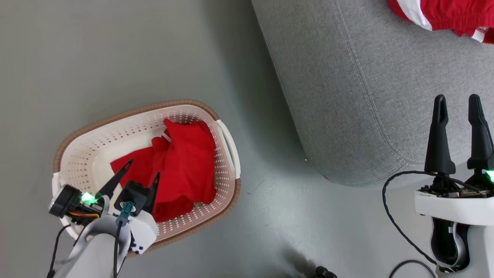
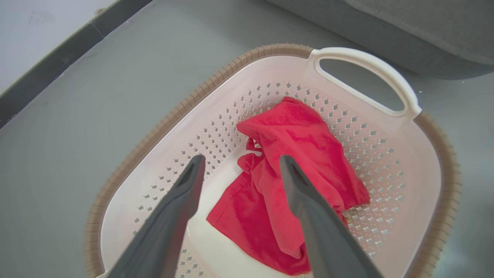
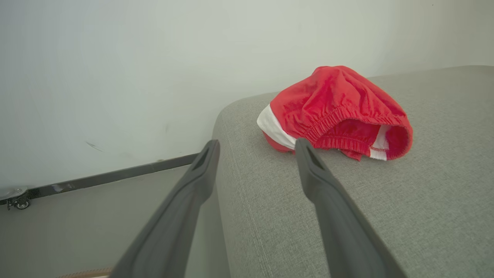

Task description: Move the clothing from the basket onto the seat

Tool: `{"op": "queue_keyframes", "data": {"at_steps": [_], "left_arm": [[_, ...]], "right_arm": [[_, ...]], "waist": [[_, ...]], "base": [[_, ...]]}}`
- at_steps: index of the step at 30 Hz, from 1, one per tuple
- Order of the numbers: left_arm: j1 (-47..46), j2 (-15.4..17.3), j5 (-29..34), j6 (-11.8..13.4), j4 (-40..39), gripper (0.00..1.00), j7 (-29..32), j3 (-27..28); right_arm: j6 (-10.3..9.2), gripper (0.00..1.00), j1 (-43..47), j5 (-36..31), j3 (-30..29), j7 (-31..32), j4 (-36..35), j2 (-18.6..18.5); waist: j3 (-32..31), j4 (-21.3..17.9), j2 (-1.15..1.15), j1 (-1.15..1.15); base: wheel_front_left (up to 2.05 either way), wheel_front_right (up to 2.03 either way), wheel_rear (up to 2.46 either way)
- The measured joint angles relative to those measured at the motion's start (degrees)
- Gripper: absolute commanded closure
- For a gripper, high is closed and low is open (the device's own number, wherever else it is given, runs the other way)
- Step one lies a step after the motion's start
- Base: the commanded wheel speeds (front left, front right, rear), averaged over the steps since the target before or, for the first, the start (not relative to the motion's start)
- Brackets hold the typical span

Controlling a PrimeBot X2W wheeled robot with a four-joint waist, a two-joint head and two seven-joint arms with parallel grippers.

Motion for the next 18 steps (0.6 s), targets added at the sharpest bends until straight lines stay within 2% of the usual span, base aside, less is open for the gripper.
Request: {"op": "queue_keyframes", "data": {"at_steps": [7,18], "left_arm": [[-2.0,0.7,1.5,-0.4,2.1,0.00,0.5,-1.2],[-4.6,0.6,3.9,-2.7,3.9,0.00,1.0,-4.4]], "right_arm": [[0.00,0.00,-2.4,1.1,0.5,0.0,0.2,0.0],[0.00,0.00,-4.9,2.9,2.0,0.0,0.9,0.0]], "waist": [[2.9,-1.3,0.00,0.00],[6.7,-3.0,0.00,0.00]], "base": [[0.00,0.00,0.00],[0.00,0.00,0.00]]}}
